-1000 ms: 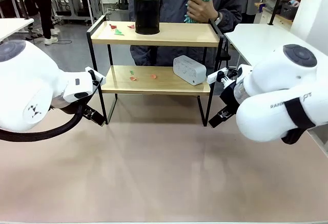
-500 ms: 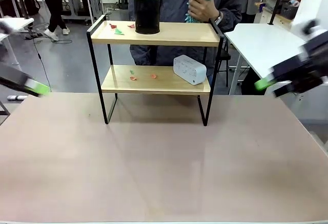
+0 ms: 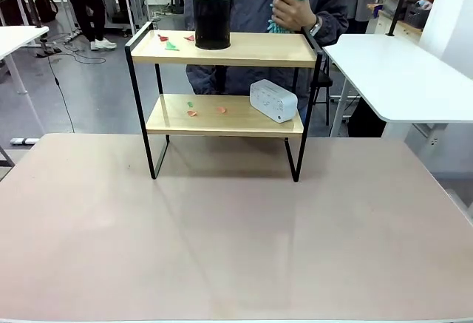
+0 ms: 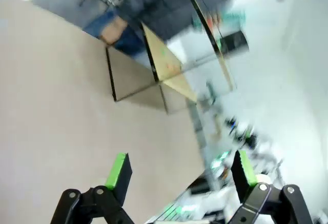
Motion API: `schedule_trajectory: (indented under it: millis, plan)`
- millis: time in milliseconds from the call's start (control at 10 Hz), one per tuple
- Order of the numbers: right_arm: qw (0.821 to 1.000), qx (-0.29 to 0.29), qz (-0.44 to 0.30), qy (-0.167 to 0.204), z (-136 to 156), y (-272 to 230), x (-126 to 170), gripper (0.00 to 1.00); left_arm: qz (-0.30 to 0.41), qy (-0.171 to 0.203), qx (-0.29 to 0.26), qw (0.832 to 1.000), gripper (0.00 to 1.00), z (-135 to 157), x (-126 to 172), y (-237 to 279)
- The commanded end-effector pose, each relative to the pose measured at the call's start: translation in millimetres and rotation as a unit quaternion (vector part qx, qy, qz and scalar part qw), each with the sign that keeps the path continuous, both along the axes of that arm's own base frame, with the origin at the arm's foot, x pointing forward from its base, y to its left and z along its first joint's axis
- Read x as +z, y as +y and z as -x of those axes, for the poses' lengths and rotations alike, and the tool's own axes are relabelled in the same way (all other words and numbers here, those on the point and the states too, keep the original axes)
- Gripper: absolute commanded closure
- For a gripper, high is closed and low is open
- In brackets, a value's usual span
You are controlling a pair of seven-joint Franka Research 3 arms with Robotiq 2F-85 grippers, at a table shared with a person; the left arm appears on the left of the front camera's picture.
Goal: Clean the shelf.
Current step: Pick up the Duster from the human.
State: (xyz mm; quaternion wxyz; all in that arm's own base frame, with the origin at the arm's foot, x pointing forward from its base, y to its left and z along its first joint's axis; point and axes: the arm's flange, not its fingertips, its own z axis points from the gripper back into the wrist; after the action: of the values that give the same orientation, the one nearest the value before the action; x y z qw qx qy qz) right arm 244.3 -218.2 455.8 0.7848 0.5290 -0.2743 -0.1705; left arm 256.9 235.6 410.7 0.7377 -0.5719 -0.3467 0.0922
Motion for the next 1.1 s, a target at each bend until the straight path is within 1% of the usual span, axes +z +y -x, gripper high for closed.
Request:
schedule_trajectory:
  millis: [0, 100, 1000]
  plan:
    - [0.998, -0.026, -0.036, 0.045, -13, 25, -76, 0.0, 0.101, 0.057, 0.048, 0.992, 0.0, -53, -40, -18]
    - [1.0, 0.0, 0.0, 0.0, 0, 0, 0, 0.0, 0.0, 0.0, 0.0, 1.0, 0.0, 0, 0, 0]
    - [1.0, 0.0, 0.0, 0.0, 0, 0, 0, 0.0, 0.0, 0.0, 0.0, 1.0, 0.0, 0, 0, 0]
